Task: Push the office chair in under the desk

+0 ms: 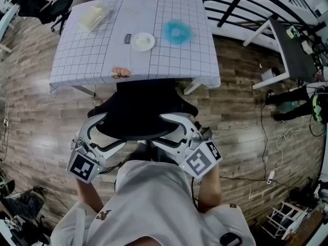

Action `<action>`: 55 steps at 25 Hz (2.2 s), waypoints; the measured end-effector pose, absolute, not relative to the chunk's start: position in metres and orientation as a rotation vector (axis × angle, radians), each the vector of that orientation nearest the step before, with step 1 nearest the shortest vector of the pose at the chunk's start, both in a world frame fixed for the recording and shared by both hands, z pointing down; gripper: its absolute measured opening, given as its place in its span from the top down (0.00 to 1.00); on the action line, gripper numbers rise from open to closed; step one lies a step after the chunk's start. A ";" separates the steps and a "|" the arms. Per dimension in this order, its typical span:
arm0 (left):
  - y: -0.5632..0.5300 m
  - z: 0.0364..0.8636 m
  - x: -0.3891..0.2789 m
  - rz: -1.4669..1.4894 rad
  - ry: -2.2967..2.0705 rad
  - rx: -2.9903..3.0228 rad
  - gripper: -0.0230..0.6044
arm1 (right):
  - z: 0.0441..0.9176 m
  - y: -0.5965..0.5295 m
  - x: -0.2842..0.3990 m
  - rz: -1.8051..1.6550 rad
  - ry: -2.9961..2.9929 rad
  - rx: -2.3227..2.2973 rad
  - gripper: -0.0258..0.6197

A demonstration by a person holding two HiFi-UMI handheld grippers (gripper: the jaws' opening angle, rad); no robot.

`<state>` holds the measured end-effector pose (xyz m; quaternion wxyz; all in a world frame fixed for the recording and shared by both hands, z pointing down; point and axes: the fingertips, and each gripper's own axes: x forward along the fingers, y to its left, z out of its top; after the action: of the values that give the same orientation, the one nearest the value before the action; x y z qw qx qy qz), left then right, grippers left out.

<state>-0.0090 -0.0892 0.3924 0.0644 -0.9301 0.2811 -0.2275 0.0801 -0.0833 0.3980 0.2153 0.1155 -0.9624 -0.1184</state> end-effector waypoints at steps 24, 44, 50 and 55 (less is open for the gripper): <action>-0.138 0.394 0.002 -0.639 0.775 -2.812 0.34 | 0.399 -0.133 0.092 -0.288 -2.653 0.364 0.47; -0.186 0.393 0.028 -0.689 0.799 -2.819 0.33 | 0.399 -0.177 0.118 -0.305 -2.657 0.365 0.47; -0.196 0.392 0.037 -0.687 0.809 -2.822 0.33 | 0.398 -0.188 0.127 -0.315 -2.663 0.356 0.47; -0.206 0.389 0.041 -0.661 0.814 -2.819 0.33 | 0.397 -0.197 0.130 -0.323 -2.674 0.346 0.47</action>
<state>0.0409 -0.2058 0.3891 0.0667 -0.9352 0.2700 -0.2193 0.1297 -0.1972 0.3966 0.2116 0.1246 -0.9624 -0.1161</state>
